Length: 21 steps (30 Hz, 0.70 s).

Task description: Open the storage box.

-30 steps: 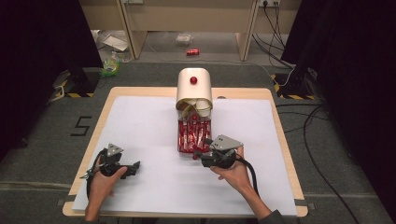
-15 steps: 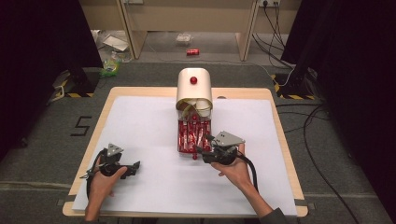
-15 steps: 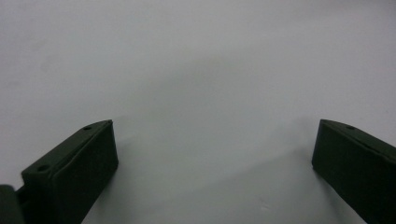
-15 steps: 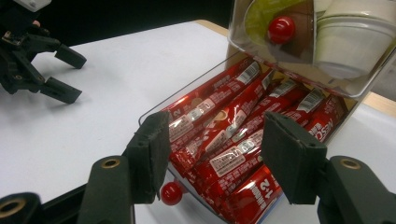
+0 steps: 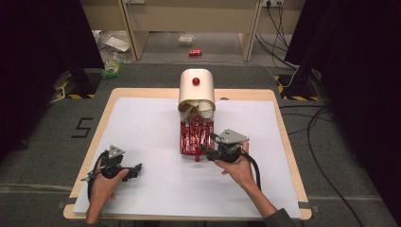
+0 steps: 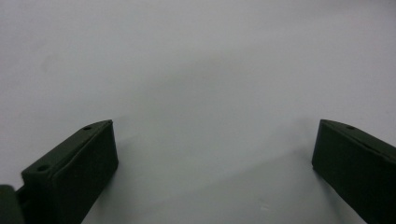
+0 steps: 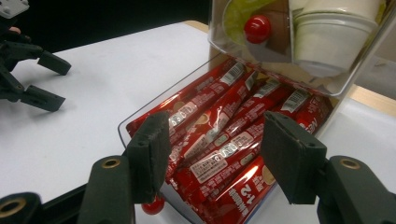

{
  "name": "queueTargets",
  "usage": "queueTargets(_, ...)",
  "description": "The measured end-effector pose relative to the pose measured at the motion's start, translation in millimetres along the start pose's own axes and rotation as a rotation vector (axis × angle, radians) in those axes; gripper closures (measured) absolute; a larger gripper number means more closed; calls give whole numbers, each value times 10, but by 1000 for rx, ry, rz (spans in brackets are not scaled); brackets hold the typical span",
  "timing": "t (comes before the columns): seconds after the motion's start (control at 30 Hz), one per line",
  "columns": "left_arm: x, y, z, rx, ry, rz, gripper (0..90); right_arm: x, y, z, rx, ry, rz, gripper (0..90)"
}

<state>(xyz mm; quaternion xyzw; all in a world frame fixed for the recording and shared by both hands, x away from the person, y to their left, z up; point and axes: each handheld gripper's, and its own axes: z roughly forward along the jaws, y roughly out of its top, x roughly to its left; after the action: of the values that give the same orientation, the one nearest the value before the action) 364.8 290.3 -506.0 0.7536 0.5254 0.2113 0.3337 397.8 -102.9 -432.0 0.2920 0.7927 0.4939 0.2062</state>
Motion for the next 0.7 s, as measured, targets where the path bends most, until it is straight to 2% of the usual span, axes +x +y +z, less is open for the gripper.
queueTargets(0.7, 1, 0, 0, -1, -1, -1, 0, -68, 36, 157, -6, 30, 8, 426)
